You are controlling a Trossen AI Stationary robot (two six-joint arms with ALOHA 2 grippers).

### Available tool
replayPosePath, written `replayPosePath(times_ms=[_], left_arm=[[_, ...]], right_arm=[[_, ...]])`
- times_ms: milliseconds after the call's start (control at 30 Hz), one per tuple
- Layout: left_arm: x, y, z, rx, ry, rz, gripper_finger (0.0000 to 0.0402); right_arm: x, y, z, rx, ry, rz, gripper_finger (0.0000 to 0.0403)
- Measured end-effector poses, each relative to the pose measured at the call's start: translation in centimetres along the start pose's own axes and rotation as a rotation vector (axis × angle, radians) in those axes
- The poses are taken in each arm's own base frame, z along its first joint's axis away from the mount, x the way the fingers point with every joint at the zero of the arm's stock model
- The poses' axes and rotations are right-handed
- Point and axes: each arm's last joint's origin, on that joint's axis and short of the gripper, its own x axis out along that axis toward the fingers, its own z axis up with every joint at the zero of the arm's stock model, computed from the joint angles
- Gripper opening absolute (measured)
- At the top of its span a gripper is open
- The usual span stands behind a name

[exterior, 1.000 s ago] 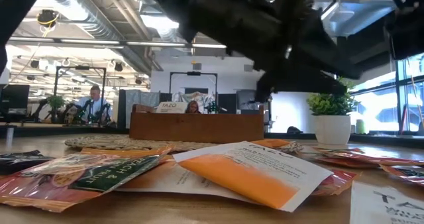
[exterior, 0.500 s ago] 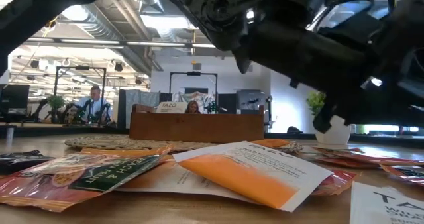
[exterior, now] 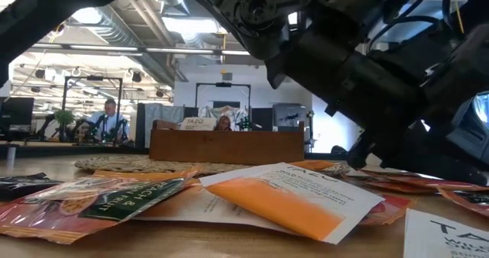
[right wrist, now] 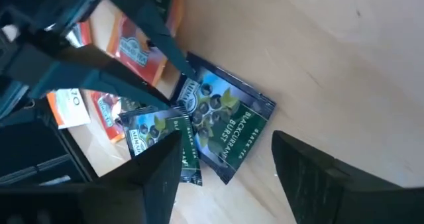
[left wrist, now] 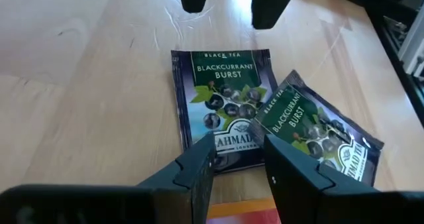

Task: Pick & Place Tea
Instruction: Put the purple tea bag into the right section of the wooden organizer

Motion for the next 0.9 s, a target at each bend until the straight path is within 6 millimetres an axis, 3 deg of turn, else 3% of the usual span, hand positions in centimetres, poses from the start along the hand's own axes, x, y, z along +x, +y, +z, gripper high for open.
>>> replayPosePath(times_ms=[233,400,700,900], left_arm=[[0.0,-0.4,-0.4,0.021,0.016,0.017,0.0127],[0.0,-0.5,-0.4,0.022,0.018,0.017,0.0127],[0.0,-0.4,-0.4,0.021,0.021,0.023,0.0127],[0.0,-0.3,-0.5,0.020,0.019,0.035,0.0127]], right_arm=[[0.8,-0.5,-0.6,0.105,0.049,-0.027,0.0234],[1.6,-1.2,-1.4,0.170,0.088,0.073,0.0234],[2.5,-3.2,-2.0,0.214,0.093,0.132,0.0234],[2.5,-3.3,-1.9,0.209,0.078,0.146,0.0234]])
